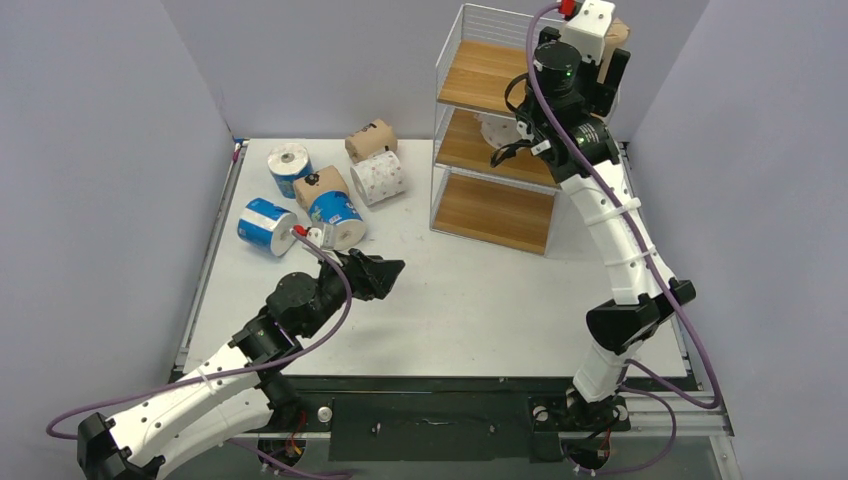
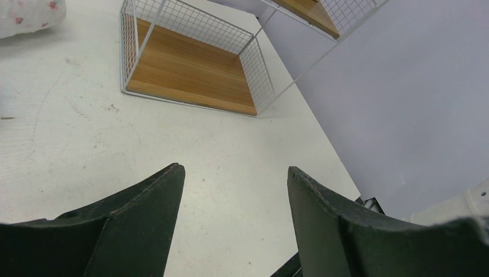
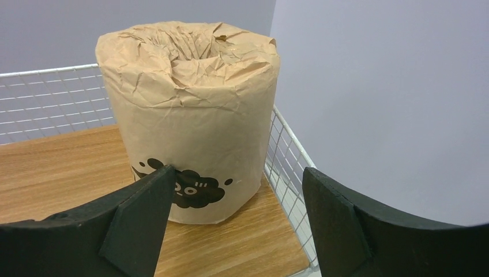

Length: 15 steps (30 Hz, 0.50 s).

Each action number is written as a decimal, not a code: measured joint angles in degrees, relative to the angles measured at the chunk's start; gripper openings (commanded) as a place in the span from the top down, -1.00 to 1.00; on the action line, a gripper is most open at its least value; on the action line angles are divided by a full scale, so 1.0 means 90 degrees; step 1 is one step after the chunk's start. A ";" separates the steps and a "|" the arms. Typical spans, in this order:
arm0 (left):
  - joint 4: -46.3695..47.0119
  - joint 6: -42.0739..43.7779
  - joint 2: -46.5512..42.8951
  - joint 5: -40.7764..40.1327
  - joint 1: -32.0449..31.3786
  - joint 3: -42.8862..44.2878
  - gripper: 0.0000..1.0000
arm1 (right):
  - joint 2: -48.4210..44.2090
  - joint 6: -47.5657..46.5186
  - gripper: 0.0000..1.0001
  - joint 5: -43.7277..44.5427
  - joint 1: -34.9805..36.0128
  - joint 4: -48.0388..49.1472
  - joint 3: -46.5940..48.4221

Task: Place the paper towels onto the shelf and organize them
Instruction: Adjust the paper towel on the shelf.

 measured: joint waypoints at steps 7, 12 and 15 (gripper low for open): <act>0.0005 0.0012 0.0049 0.0005 0.0000 0.0000 -0.27 | 0.0221 -0.0109 -0.52 0.0049 -0.0172 0.0087 0.0000; 0.0005 0.0012 0.0124 0.0027 0.0000 0.0000 -0.27 | 0.0262 -0.0107 -0.56 0.0044 -0.0240 0.0090 0.0000; 0.0002 0.0012 0.0143 0.0029 0.0000 0.0000 -0.28 | 0.0262 -0.0104 -0.61 0.0036 -0.0267 0.0090 0.0000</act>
